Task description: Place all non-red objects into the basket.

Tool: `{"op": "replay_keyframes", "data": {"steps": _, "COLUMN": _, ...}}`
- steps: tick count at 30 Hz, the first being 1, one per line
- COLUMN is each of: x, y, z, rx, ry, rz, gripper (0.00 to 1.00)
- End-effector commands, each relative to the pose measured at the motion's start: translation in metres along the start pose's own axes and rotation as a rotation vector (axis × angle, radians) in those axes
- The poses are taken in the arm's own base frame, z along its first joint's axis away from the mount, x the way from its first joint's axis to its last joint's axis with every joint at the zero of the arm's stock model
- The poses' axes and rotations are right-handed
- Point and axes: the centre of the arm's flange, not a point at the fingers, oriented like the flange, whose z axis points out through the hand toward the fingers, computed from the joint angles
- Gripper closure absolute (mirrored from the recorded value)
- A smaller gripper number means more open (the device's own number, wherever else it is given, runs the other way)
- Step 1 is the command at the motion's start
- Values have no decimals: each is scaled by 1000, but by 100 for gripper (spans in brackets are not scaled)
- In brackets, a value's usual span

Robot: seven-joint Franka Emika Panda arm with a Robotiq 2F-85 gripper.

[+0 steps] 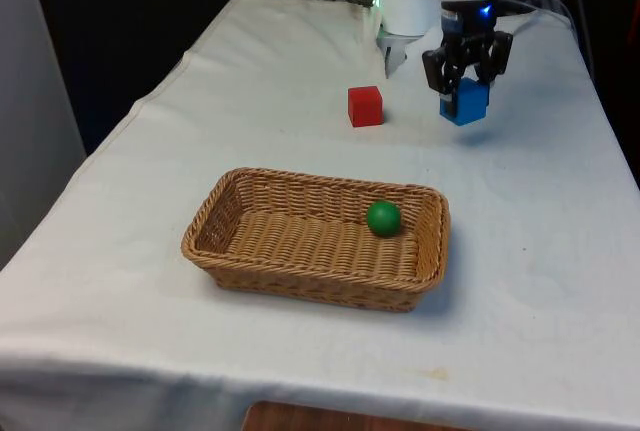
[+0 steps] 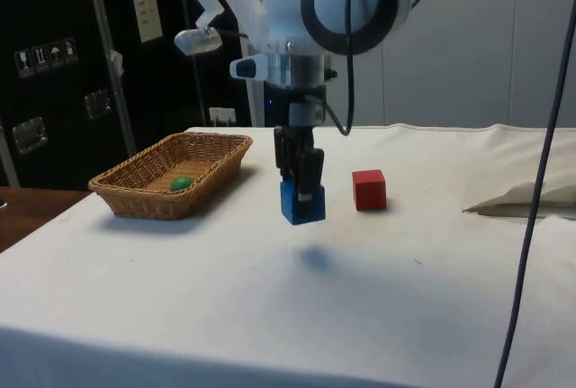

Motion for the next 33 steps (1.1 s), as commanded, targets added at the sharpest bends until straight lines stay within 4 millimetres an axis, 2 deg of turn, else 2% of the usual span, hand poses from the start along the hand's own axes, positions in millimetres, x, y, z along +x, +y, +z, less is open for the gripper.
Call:
{"op": "replay_keyframes", "data": {"steps": 1, "x": -2, "y": 3, "z": -2, "rx": -7, "ry": -7, "rz": 11, "gripper": 97}}
{"op": "replay_keyframes", "data": {"steps": 5, "x": 4, "y": 3, "z": -16, "rx": -4, "ry": 4, "rz": 33, "gripper": 97}}
{"op": "replay_keyframes", "data": {"steps": 8, "x": 6, "y": 3, "z": -18, "rx": -4, "ry": 6, "rz": 36, "gripper": 97}}
{"op": "replay_keyframes", "data": {"steps": 21, "x": 39, "y": 13, "z": -61, "rx": -9, "ry": 27, "rz": 73, "gripper": 97}}
{"op": "replay_keyframes", "data": {"steps": 23, "x": 42, "y": 11, "z": -62, "rx": 1, "ry": 38, "rz": 69, "gripper": 97}}
{"op": "replay_keyframes", "data": {"steps": 33, "x": 53, "y": 38, "z": -69, "rx": 4, "ry": 16, "rz": 79, "gripper": 97}}
